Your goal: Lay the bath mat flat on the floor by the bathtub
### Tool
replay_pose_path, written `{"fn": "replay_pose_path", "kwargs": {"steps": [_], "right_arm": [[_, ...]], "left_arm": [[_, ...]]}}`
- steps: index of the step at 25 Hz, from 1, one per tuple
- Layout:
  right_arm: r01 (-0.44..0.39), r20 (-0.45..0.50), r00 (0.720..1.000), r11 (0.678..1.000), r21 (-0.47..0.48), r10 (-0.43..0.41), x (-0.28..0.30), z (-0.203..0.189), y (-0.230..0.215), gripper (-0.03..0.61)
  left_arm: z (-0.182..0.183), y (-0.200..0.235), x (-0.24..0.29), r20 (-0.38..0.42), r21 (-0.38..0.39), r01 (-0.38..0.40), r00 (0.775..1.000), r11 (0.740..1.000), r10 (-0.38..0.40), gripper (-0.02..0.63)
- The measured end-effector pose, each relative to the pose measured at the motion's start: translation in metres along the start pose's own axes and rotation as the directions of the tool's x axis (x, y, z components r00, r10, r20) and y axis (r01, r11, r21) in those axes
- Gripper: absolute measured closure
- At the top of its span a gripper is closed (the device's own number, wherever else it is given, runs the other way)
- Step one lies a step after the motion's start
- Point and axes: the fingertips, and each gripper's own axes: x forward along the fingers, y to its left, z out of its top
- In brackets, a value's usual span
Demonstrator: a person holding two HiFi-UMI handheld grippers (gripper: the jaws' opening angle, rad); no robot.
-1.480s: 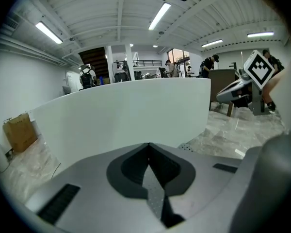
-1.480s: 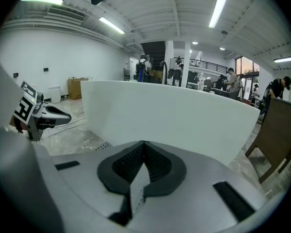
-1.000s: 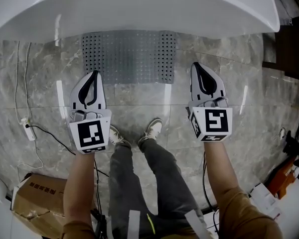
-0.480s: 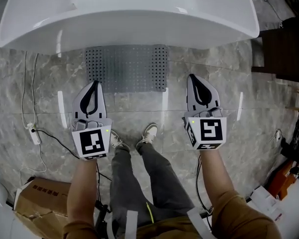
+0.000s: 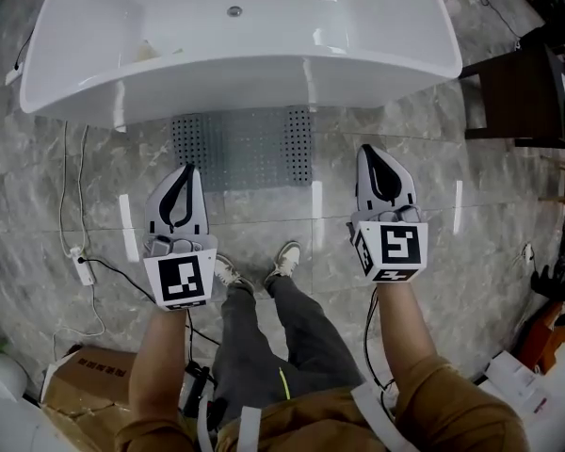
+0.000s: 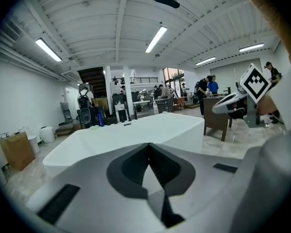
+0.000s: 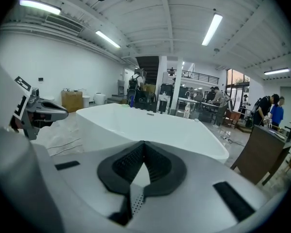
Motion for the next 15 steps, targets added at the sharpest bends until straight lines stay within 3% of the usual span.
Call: {"fn": "replay_pose_path", "kwargs": {"steps": [15], "right_arm": [[-0.009,0.039,0.999,1.000,0.030,0.008,-0.058,0.075,0.020,0.575]], "left_arm": [[0.085,0.010,-0.051,0.053,-0.012,0.023,0.998,1.000,-0.022,0.611]]}}
